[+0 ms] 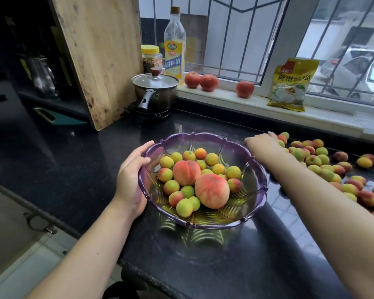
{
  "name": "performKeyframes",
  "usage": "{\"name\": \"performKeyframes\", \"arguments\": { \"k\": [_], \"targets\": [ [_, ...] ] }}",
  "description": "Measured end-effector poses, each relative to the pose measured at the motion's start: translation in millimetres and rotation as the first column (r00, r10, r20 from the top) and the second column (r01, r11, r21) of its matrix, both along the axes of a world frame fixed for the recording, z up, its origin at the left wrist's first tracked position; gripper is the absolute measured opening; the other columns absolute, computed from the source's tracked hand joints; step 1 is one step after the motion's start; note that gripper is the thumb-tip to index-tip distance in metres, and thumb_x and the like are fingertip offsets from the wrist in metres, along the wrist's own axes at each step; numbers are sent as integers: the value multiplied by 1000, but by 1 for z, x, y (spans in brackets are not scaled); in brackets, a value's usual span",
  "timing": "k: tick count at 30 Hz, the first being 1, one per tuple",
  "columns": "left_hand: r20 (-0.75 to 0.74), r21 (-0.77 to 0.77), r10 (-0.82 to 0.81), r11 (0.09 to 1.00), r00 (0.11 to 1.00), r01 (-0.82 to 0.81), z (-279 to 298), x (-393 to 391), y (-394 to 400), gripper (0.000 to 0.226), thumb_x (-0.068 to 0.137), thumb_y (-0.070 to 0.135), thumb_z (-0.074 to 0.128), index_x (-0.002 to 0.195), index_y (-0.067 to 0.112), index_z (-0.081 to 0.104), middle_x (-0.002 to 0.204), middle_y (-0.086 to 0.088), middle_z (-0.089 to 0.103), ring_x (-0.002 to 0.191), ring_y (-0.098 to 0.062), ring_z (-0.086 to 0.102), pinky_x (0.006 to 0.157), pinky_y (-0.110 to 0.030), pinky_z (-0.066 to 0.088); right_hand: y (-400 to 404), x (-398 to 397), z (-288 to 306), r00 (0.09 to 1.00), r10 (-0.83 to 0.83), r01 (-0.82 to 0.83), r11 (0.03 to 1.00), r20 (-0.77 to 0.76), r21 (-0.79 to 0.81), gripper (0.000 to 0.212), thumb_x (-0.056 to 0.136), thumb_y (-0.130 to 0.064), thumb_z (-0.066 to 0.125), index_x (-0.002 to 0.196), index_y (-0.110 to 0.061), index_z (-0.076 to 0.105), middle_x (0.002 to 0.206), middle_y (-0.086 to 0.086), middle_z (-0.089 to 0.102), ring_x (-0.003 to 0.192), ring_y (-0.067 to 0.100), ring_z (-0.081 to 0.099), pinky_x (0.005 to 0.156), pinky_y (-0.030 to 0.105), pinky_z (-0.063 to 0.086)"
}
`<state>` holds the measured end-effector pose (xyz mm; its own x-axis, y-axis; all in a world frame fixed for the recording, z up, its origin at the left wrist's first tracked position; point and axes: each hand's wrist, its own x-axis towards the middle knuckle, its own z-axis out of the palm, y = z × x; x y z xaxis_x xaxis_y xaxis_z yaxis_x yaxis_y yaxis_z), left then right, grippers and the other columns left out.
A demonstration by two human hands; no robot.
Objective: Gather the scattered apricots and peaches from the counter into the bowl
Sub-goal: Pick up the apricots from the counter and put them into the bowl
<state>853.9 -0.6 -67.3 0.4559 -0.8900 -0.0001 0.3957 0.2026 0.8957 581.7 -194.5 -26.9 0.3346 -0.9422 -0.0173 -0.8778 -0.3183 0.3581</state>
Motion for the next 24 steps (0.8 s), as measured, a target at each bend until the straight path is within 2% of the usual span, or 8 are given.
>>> {"name": "performKeyframes", "arguments": {
  "k": [3, 5, 8, 10, 11, 15, 18, 24],
  "targets": [
    [0, -1, 3, 1000, 1000, -3, 1, -1, 0, 42, 102, 2, 40, 132, 10, 68, 126, -14, 75, 120, -29, 71, 103, -43, 54, 7, -5, 10, 996, 38, -33, 998, 79, -56, 13, 93, -28, 62, 105, -24, 63, 111, 5, 67, 110, 29, 61, 102, 41, 39],
    [-6, -2, 3, 1000, 1000, -3, 1, -2, 0, 42, 102, 2, 40, 132, 10, 68, 127, -14, 74, 121, -29, 71, 104, -42, 54, 19, -13, 24, 930, 91, -45, 990, 355, -135, 20, 93, -26, 63, 113, -26, 64, 113, 3, 63, 105, 28, 60, 96, 40, 43],
    [1, 7, 8, 1000, 1000, -8, 2, -3, 1, 42, 102, 3, 40, 133, 11, 67, 126, -12, 75, 121, -28, 71, 103, -42, 54, 63, -22, 55, 528, 104, -67, 994, 843, -81, 29, 91, -26, 70, 120, -31, 67, 112, -2, 62, 97, 20, 63, 87, 37, 53],
    [6, 12, 15, 1000, 1000, -15, 2, -3, 2, 42, 102, 4, 40, 134, 10, 66, 127, -12, 75, 121, -29, 70, 106, -45, 54, 101, -27, 72, 345, 49, -219, 975, 937, 30, 29, 91, -21, 73, 116, -36, 69, 109, -7, 65, 93, 12, 68, 82, 30, 55],
    [6, 13, 18, 1000, 1000, -18, 2, -4, 2, 42, 102, 4, 40, 135, 10, 66, 128, -13, 74, 122, -29, 70, 108, -47, 53, 117, -26, 77, 363, 38, -297, 952, 931, 77, 31, 91, -20, 73, 116, -38, 69, 110, -9, 62, 92, 8, 66, 81, 26, 53],
    [-12, 10, 13, 1000, 1000, -13, 1, -3, 2, 42, 101, 7, 42, 136, 10, 65, 132, -15, 72, 125, -31, 68, 114, -52, 48, 144, -19, 85, 743, 138, -388, 886, 655, 253, 38, 101, -28, 58, 133, -48, 56, 123, -18, 46, 105, 2, 52, 86, 20, 44],
    [-16, 17, 10, 1000, 1000, -10, -1, -2, 2, 42, 101, 9, 43, 136, 12, 66, 131, -14, 72, 125, -31, 68, 115, -53, 48, 153, -12, 84, 820, 213, -423, 851, 530, 312, 43, 104, -21, 52, 138, -48, 52, 116, -21, 50, 109, 3, 53, 90, 23, 44],
    [-7, 8, 1, 1000, 1000, -1, -4, 1, 0, 43, 102, 10, 42, 138, 12, 65, 131, -12, 73, 124, -30, 69, 110, -49, 51, 162, 3, 67, 925, 283, -339, 915, 252, 218, 32, 96, -25, 63, 125, -29, 49, 103, -7, 58, 90, 17, 57, 73, 27, 50]
  ]
}}
